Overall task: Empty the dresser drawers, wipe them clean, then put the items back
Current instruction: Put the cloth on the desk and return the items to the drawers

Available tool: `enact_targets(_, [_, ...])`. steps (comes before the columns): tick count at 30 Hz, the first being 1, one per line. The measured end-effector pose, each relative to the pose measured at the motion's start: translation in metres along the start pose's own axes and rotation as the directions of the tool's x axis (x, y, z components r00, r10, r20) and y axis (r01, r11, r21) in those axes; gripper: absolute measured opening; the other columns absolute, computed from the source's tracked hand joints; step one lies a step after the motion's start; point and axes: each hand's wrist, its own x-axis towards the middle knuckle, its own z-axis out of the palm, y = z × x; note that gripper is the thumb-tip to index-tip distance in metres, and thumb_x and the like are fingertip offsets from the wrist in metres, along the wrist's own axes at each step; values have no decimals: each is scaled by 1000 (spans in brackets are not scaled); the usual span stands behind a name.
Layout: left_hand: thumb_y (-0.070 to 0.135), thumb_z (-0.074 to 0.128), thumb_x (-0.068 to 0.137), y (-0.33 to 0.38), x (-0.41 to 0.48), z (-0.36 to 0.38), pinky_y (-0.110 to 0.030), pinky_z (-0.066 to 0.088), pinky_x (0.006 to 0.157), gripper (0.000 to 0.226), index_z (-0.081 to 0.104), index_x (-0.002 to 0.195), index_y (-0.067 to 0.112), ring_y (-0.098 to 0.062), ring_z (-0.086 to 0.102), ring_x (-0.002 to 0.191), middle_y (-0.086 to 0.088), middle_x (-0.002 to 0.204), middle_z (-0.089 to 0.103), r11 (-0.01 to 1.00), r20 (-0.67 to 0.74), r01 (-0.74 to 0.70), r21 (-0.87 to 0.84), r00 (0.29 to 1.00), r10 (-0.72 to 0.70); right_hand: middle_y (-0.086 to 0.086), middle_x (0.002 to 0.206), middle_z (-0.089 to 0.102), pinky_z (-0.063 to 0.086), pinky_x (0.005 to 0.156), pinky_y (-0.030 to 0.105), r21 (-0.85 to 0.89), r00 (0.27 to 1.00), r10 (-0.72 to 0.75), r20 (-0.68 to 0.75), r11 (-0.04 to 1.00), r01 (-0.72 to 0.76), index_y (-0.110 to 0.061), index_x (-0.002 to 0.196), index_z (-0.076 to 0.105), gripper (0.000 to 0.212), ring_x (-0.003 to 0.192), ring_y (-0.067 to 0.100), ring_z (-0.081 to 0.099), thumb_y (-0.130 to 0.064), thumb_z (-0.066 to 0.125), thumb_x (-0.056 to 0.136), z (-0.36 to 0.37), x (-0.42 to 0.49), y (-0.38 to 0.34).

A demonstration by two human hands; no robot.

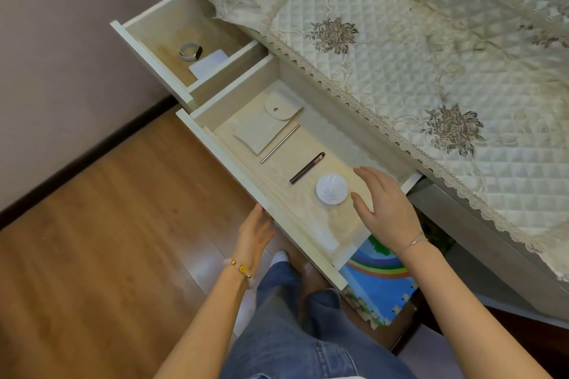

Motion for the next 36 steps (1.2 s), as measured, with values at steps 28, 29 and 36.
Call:
enact_targets(28, [41, 40, 97, 38, 81, 119, -43, 35, 108, 60, 30, 145, 8, -32, 36, 133, -5, 152, 27, 917, 179, 208, -341, 972, -154, -1, 157, 2, 0, 117, 35, -56, 934, 324, 149, 946, -319, -17, 149, 10, 64, 145, 16, -3, -39, 38, 97, -19, 45, 124])
enact_targets(29, [42, 39, 97, 39, 83, 126, -44, 35, 108, 60, 30, 145, 8, -32, 34, 134, -5, 152, 27, 912, 188, 211, -353, 970, -151, -2, 157, 1, -2, 116, 35, -51, 934, 322, 151, 947, -318, -18, 149, 9, 64, 144, 15, -4, -40, 37, 97, -18, 45, 125])
enact_targets(36, [51, 32, 97, 40, 101, 167, -43, 34, 109, 63, 28, 146, 12, -29, 26, 139, -2, 154, 23, 877, 234, 220, -426, 964, -128, -7, 156, -5, -8, 116, 32, -18, 928, 329, 173, 944, -331, -24, 149, 5, 66, 142, 8, -11, -50, 32, 95, -16, 44, 129])
